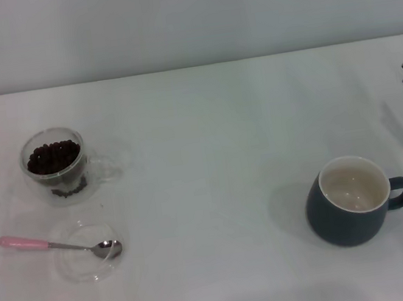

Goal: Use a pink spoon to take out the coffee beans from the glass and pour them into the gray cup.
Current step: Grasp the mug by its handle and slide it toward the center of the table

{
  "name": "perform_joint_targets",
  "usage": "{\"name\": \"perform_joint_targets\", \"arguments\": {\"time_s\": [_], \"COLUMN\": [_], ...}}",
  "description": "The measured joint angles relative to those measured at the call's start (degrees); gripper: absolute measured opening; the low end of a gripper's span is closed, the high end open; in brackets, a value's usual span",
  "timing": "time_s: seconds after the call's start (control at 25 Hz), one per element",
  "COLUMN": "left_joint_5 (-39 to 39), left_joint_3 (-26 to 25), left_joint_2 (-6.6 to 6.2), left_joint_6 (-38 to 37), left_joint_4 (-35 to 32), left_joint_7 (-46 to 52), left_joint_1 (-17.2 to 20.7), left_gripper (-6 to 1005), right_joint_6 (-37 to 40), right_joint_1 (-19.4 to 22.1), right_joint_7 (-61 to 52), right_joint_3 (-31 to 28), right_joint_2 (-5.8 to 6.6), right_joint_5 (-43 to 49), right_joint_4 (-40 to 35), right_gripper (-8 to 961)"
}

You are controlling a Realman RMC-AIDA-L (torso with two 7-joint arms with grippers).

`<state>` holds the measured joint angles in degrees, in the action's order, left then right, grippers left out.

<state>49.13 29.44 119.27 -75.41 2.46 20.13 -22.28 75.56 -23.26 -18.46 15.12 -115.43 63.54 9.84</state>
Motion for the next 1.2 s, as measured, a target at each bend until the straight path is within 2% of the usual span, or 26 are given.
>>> {"name": "perform_joint_targets", "arguments": {"time_s": [0.2,0.44,0.68,0.92,1.2], "left_joint_5": [0.0,-0.3,-0.1,0.0,0.0], "left_joint_3": [0.0,-0.3,0.0,0.0,0.0], "left_joint_2": [-0.06,-0.06,-0.21,-0.19,-0.18], "left_joint_6": [0.1,0.2,0.6,0.6,0.6], "left_joint_4": [-0.4,-0.5,-0.4,-0.3,-0.1], "left_joint_7": [0.0,0.0,0.0,0.0,1.0], "left_joint_1": [-0.1,-0.7,-1.9,-2.4,-2.2], "left_gripper": [742,741,741,741,742], "right_joint_6": [7.0,14.8,17.0,16.8,13.6], "right_joint_1": [6.1,14.7,20.5,22.3,19.5], "right_joint_7": [-0.5,0.0,0.2,0.1,-0.2], "right_joint_3": [2.3,9.0,15.9,19.6,22.7], "right_joint_2": [0.28,0.44,0.29,-0.03,-0.04], "right_joint_5": [0.0,0.0,0.0,0.0,-0.1], "right_joint_4": [0.0,0.3,0.6,0.6,0.5], "right_gripper": [871,870,870,870,870]}}
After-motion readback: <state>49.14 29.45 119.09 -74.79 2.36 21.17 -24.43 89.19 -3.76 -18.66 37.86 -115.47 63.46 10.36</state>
